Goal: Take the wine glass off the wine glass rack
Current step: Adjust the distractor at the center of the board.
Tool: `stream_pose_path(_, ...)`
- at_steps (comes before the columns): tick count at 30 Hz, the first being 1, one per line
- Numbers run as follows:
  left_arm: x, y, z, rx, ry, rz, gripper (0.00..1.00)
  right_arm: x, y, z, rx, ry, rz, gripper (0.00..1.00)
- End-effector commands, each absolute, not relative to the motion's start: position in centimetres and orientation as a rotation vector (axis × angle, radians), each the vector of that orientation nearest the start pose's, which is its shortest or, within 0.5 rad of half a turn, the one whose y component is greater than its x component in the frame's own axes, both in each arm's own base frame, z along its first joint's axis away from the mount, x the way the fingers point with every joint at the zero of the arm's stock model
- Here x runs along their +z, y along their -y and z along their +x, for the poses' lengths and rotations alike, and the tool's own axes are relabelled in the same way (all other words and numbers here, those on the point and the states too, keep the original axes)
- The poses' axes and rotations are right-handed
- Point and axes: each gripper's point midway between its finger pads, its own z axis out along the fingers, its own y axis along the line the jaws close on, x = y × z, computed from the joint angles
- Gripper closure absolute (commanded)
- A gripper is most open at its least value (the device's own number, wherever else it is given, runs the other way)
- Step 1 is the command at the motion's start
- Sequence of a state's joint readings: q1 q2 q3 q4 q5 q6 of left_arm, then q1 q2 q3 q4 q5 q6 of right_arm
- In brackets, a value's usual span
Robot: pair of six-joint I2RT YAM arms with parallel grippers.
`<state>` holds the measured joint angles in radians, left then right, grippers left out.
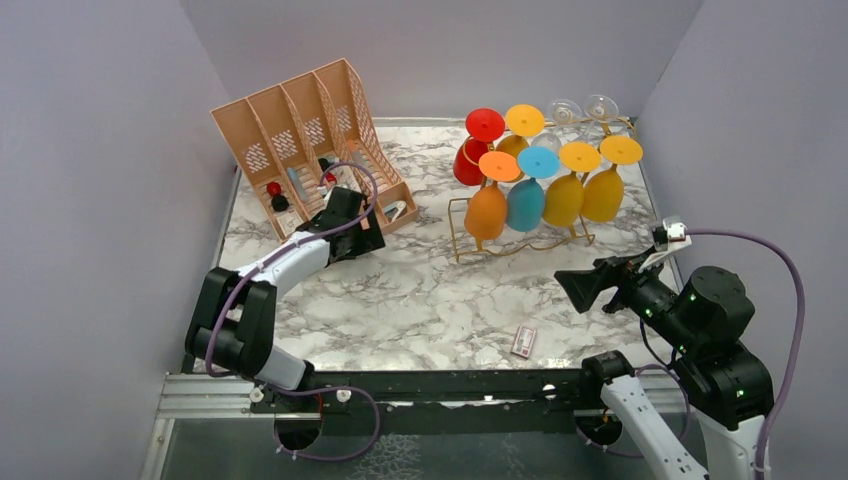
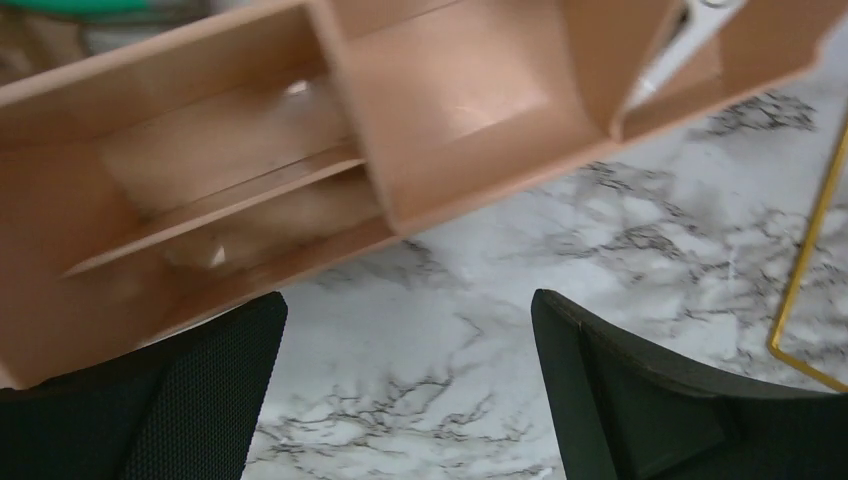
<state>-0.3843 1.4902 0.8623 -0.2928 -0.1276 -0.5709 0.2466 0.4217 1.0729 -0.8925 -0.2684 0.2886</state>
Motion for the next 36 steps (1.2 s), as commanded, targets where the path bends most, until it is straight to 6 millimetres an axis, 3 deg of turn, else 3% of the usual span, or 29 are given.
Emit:
stream_pose_path(1, 6.0, 7.4, 32.8, -0.074, -2.422, -0.476, 0.01, 31.1, -9.0, 13.8, 0.59, -1.873, -0.14, 0.0)
stream_pose_path(5, 6.3, 3.1, 32.6, 0.005, -2.404, -0.59, 0.01, 30.7, -8.9, 13.9, 0.585, -1.885, -0.138, 0.01)
stream_pose_path(9, 6.9, 1.0, 32.7, 0.013, -2.389, -0.639, 0.01, 29.4, -8.1, 14.6, 0.537, -1.944, -0.067, 0.01)
stream_pose_path(15, 7.5, 3.6, 33.2, -0.181, -2.413, -0.53, 0.01, 25.6, -6.5, 15.7, 0.444, -2.108, 0.143, 0.01)
stream_pose_path(20, 8.4, 5.7, 32.6, -0.336, -2.408, -0.455, 0.01, 20.7, -9.0, 15.7, 0.598, -2.285, 0.226, 0.01)
stream_pose_path(25, 9.5, 6.6, 32.0, -0.41, -2.366, -0.397, 0.01, 16.9, -11.3, 16.7, 0.768, -2.293, 0.331, 0.01)
stream_pose_path(29, 8.5, 6.1, 32.2, -0.375, -2.368, -0.422, 0.01, 15.1, -12.9, 18.9, 0.894, -2.203, 0.374, 0.0)
stream_pose_path(36, 6.6, 5.3, 33.6, -0.334, -2.393, -0.468, 0.01, 12.5, -13.2, 24.4, 0.882, -2.057, 0.407, 0.02)
